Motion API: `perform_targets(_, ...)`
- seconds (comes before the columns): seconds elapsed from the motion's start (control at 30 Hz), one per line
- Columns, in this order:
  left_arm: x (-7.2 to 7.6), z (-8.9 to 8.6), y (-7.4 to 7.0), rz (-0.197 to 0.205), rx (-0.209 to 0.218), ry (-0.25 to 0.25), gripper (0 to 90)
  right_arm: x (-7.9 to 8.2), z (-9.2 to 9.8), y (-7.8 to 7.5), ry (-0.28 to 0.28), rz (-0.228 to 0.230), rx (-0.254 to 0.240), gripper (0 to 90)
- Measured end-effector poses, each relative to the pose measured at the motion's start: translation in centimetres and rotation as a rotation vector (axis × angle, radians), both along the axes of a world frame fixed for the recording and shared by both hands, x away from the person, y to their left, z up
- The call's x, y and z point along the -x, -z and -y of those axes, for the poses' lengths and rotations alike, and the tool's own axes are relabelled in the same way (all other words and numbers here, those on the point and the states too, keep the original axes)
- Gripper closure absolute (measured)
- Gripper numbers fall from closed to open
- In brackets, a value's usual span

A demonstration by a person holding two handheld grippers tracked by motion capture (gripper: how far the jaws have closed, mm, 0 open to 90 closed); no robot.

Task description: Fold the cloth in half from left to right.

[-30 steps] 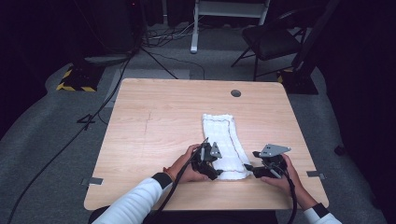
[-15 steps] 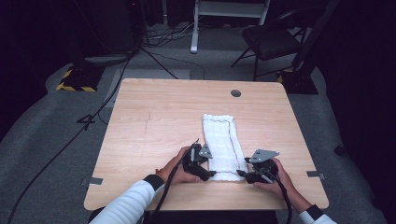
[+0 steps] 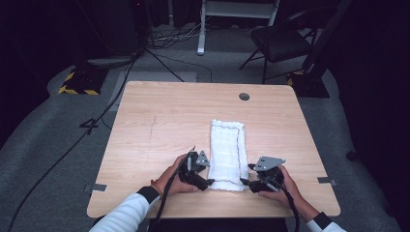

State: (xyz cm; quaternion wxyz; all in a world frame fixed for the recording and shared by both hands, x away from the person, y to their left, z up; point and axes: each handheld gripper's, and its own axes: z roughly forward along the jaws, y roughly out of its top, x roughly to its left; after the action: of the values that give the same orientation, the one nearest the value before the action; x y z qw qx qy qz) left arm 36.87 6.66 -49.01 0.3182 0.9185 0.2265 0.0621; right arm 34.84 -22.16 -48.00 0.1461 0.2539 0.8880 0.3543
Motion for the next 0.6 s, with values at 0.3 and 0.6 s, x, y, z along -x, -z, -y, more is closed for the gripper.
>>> perform_targets(0.3, -1.8, -1.4, -2.3, 0.025, 0.075, -0.054, 20.7, -4.2, 0.9, -2.2, 0.083, 0.051, -0.052, 39.0)
perform_targets(0.6, -7.2, 0.6, -3.3, 0.159, -0.01, -0.121, 20.8, -10.1, 0.4, -2.9, 0.169, 0.041, -0.049, 41.4)
